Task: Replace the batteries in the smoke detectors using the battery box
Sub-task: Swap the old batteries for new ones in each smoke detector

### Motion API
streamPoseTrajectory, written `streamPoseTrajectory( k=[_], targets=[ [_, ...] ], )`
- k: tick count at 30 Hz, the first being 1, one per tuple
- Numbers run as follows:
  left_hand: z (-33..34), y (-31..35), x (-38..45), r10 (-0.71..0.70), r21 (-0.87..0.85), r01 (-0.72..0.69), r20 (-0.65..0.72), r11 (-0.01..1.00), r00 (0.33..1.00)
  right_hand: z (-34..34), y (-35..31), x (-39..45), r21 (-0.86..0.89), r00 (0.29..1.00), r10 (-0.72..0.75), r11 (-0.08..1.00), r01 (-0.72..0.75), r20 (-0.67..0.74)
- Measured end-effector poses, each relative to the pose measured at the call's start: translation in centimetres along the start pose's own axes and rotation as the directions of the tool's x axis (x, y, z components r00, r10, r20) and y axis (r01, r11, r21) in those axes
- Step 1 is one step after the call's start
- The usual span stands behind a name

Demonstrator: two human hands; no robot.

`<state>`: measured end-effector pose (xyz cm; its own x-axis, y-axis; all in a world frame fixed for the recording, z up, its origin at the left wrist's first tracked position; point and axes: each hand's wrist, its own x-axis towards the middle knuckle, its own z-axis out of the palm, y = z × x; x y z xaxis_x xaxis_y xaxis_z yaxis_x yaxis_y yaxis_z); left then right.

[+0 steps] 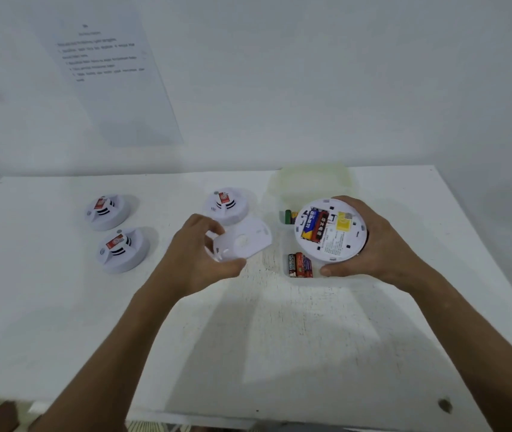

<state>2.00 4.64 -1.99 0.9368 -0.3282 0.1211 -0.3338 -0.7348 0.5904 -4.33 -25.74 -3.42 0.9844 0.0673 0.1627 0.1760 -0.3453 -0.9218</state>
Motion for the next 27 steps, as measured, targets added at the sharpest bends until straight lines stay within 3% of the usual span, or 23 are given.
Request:
streamPoseTrajectory(
  k=[6, 11, 13, 16, 18, 21, 27],
  targets=[
    [4.4, -2.1, -3.6, -0.126, 0.015, 0.125, 0.169, 0.992, 0.978, -0.3, -0.3, 0.0, -0.018, 0.999, 0.015, 1.0, -0.014, 0.031],
    [5.5, -2.1, -3.5, -0.177, 0.116, 0.156, 0.203, 0.981, 0.963, 1.0, 0.1, 0.2, -0.006, 0.992, 0.011, 1.0, -0.01, 0.129],
    [4.6, -1.1, -3.1, -0.14, 0.101, 0.123, 0.186, 0.987, 0.973, 1.6, 0.5, 0.3, -0.003, 0.985, 0.007, 1.0, -0.006, 0.171],
    [2.6, 2.0, -2.0, -0.013, -0.059, 0.019, 0.1, 0.998, 0.995, 2.4, 0.9, 0.3, -0.005, 0.975, 0.021, 1.0, -0.02, 0.22],
    [1.4, 4.2, -1.1, 0.068, -0.157, -0.045, 0.145, 0.987, 0.987, 2.7, 1.1, 0.5, -0.009, 0.971, 0.024, 1.0, -0.023, 0.24],
    [0.8, 6.5, 0.3, 0.179, -0.073, -0.165, 0.27, 0.984, 0.946, 2.7, 0.8, 0.9, -0.009, 0.969, 0.002, 1.0, 0.0, 0.247],
    [0.9, 8.2, 2.4, 0.232, 0.077, -0.28, 0.38, 0.957, 0.896, 2.2, 0.9, 0.9, 0.018, 0.972, -0.022, 1.0, 0.018, 0.235]
  ],
)
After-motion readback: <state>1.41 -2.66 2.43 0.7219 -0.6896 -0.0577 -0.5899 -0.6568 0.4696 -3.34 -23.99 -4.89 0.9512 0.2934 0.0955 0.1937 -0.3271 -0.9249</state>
